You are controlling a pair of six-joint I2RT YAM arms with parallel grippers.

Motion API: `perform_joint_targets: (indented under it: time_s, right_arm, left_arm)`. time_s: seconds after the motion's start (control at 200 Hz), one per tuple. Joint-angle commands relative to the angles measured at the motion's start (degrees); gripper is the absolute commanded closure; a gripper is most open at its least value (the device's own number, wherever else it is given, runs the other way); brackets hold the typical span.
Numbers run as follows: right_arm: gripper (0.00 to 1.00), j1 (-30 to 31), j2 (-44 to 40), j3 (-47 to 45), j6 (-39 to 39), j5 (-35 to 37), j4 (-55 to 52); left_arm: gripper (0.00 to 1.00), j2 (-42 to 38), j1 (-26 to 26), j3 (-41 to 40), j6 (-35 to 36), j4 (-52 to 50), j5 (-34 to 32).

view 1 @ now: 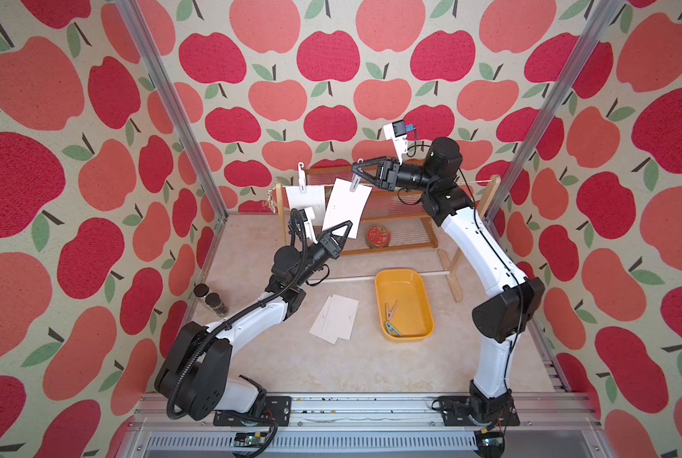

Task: Remove the postcards from the strings
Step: Remove the clamp from the clothesline.

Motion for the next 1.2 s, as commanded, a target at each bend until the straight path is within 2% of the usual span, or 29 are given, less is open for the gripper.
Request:
perform_joint_targets:
  time_s: [0.0, 0.43, 0.785, 1.01, 1.195]
  right_arm:
    - [0.72, 0.09, -1.28, 1.18, -0.91, -0.51, -1.13]
    - [0.73, -0.56, -3.11, 3.11, -3.01, 3.82, -4.62]
    - [0.73, -1.80, -5.64, 1.98, -3.51, 8.19, -4.76]
    - [0.73, -3.15, -9.81, -1.49, -4.09, 9.78, -4.11]
    - [0.73, -4.25, -15.72, -8.41, -5.05, 10.33, -2.86]
  left_arm:
    - [1.00, 0.08, 0.35, 1.23, -0.50, 1.81, 0.92]
    - [1.00, -2.12, -0.30, -3.06, 0.12, 1.20, 0.80]
    - [1.00, -5.63, -3.42, -5.72, 3.40, -3.32, 0.67]
    - [1.00, -9.06, -6.41, -8.31, 5.83, -10.37, 0.19]
    - [1.00, -12.15, -7.94, -11.87, 5.57, -14.88, -1.13]
